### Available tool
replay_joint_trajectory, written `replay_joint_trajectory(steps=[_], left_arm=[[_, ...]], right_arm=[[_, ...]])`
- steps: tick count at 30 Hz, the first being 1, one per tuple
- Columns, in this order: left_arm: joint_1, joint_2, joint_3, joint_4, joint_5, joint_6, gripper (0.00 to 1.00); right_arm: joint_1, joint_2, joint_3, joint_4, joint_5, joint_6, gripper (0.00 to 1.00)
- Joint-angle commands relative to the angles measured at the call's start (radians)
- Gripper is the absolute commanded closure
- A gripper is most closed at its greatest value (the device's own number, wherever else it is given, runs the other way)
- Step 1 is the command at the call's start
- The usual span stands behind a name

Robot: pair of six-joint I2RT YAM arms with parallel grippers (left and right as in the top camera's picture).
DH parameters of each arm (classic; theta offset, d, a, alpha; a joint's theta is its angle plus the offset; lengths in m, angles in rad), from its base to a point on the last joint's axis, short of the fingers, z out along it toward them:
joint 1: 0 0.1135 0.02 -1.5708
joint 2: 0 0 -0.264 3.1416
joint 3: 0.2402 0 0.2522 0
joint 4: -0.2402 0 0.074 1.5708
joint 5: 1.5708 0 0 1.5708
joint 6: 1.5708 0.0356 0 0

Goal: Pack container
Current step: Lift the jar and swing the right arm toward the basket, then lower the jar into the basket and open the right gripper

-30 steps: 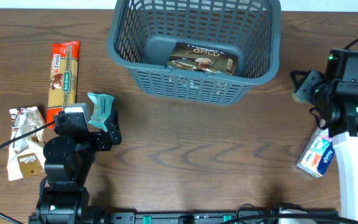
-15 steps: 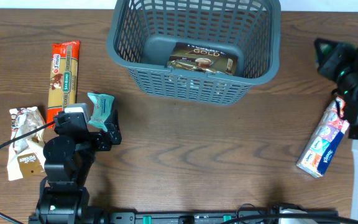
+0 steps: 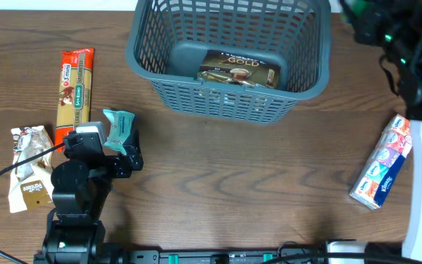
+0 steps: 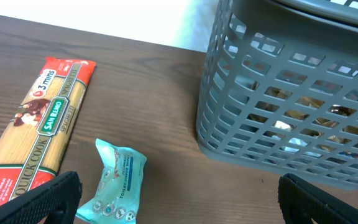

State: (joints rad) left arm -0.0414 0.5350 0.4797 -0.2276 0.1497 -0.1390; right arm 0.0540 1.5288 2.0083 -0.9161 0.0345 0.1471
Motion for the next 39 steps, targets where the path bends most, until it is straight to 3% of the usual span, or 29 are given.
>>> replay_joint_trajectory(steps=[1,11,24,39], left_arm=[[-0.003,-0.001,0.028,0.004,-0.012,-0.012,0.02],[-0.003,-0.001,0.028,0.004,-0.012,-0.012,0.02],[-0.003,-0.001,0.028,0.004,-0.012,-0.012,0.02],[-0.003,-0.001,0.028,0.003,-0.012,-0.012,0.02]], right_arm=[[0.068,0.048,0.076,0.011,-0.059,-0.122,0.99],[0.212,0.178,0.091,0.067,-0.218,-0.303,0.99],[0.306,0.401,0.091,0.063,-0.275,-0.347,0.99],[0.319,0.598,0.091,0.017,-0.278,-0.346,0.99]])
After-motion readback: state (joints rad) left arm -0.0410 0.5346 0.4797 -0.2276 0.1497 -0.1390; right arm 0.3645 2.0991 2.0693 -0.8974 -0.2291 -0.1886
